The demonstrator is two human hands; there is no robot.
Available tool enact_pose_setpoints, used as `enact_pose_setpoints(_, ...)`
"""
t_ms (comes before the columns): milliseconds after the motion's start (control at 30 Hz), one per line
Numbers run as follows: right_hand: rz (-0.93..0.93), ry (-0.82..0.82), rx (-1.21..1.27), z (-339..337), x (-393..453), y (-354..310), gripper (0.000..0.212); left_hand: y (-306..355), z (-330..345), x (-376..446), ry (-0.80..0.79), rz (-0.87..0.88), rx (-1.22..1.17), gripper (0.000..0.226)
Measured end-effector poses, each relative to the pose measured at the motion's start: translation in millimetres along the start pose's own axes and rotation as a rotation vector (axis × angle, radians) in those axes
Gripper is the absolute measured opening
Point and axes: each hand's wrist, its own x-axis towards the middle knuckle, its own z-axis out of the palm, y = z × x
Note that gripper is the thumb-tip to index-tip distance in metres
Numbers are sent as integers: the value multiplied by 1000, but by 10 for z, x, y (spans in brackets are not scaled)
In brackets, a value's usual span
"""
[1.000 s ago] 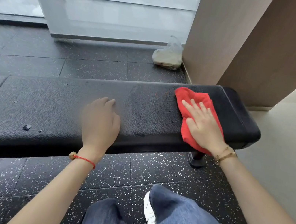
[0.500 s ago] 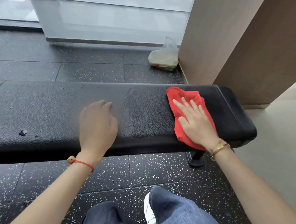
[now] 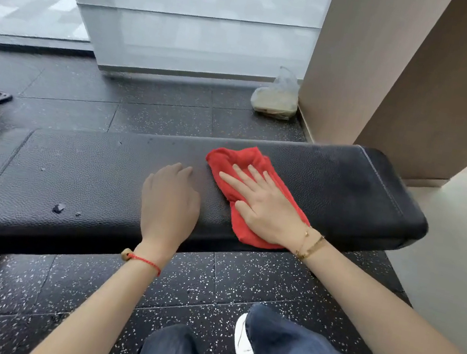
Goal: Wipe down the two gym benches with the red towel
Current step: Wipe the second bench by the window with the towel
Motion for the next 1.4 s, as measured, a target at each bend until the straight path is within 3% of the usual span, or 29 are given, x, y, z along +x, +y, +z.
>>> enact_pose_setpoints(67,13,-17,11,-74,-64,213,59,1,4,-4,-3,-3,2,41)
enact_pose_setpoints(267,363,-17,-18,-178,675,452,54,56,0,-8,-14,-16,38,41)
enact_pose_setpoints(467,72,-7,-45,26,497,-150,58,29,6,3,-15,-24,33,42)
enact_pose_setpoints(600,-37,2,-11,7,-3,-26,60,2,8,-1,-27,-6,26,42)
enact_pose_setpoints(667,20,-15,-1,-57,9,200,59,12,6,1,-29,-9,24,42)
enact_pose_setpoints(833,366,-5,-31,-161,555,458,55,27,-16,-4,-27,-7,20,42)
enact_pose_setpoints(1133,211,72,-4,-86,-370,277,61,-7,-15,3,-22,-4,-10,41)
enact_pose_setpoints(1300,529,91,-52,-335,-468,883,56,5,-37,-7,-24,-6,-25,41)
enact_pose_setpoints(1400,599,70,-60,-368,-381,922,56,17,-48,-10,-29,-15,-42,40)
